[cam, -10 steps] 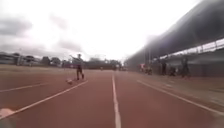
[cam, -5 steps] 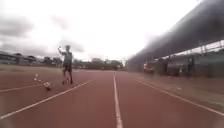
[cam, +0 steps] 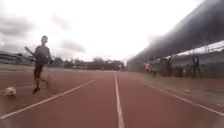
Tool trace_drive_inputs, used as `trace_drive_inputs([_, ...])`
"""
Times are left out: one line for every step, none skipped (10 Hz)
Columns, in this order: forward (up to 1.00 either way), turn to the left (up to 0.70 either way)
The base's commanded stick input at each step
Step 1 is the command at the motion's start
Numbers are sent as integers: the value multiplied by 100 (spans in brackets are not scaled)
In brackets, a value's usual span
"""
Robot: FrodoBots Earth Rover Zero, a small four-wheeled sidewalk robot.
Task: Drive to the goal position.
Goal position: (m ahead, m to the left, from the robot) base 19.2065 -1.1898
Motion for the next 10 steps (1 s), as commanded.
trace_drive_inputs([85,0])
trace_drive_inputs([85,0])
trace_drive_inputs([85,0])
trace_drive_inputs([85,-2])
trace_drive_inputs([85,-20])
trace_drive_inputs([85,-34])
trace_drive_inputs([85,-34])
trace_drive_inputs([85,-25])
trace_drive_inputs([85,-3])
trace_drive_inputs([85,0])
